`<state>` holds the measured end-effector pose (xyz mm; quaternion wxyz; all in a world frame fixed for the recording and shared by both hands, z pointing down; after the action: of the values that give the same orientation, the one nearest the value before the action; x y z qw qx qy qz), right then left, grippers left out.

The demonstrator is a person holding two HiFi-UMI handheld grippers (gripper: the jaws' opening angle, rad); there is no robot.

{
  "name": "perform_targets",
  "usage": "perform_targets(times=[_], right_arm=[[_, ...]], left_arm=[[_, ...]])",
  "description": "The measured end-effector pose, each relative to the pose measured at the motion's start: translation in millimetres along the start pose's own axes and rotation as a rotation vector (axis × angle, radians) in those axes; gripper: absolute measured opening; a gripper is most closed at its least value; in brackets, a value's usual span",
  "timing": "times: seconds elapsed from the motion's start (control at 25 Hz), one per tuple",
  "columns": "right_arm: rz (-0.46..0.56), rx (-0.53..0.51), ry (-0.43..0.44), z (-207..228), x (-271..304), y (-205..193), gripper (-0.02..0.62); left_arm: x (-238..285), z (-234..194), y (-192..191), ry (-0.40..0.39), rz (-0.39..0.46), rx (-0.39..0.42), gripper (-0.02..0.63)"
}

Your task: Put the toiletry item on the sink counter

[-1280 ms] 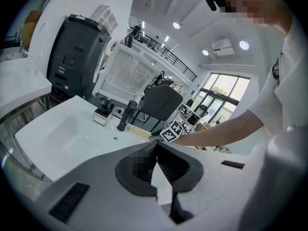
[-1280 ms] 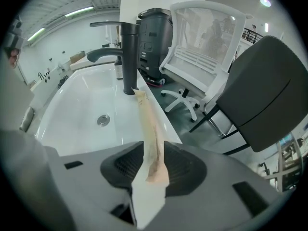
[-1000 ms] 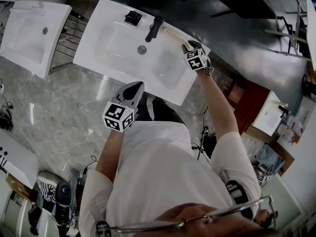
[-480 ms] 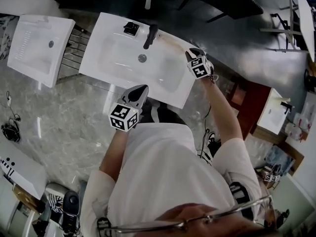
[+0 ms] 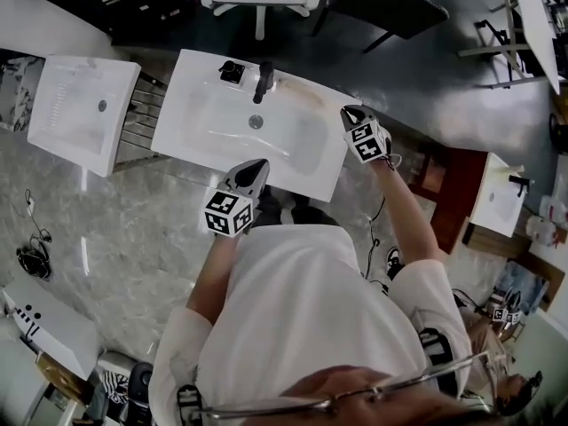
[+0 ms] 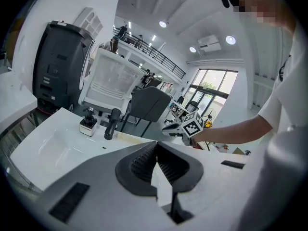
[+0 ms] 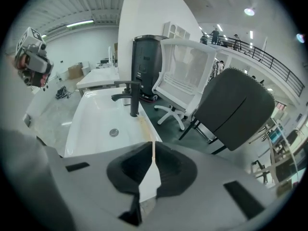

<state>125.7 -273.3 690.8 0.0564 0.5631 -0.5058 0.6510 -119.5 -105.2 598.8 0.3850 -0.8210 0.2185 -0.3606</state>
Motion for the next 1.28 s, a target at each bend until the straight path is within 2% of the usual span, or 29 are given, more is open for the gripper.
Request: perform_targets(times=[0.24,0.48,1.28], right_arm=[[0.066,0.073,0.007,-0.4,-38.5,-1.8,0.006],[0.136,0.090,0.005,-7.2,-83.5,9.4,0.006],[0.320,0.180,-0.015,-34.5,-182.1,6.2,0.006]], left_arm=[[9.9,0.9,7.1,0.009,0.010,0.026,0.005],[12.9,6.9,16.3,0.015,0.026,0.037,0.005],[4.0,43.6,39.2,-0.004,0.110,0.067,0.005]])
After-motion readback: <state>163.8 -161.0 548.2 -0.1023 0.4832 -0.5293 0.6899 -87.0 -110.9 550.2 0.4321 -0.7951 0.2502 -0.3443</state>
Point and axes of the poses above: the fingertips, and each gripper's own axes: x forward along the fingers, z to its right, y out of its top, the point moved 4 cm from there along -x, backward along the fingers, and after that the axes turned 4 degrees about x, right-handed, at the moved point
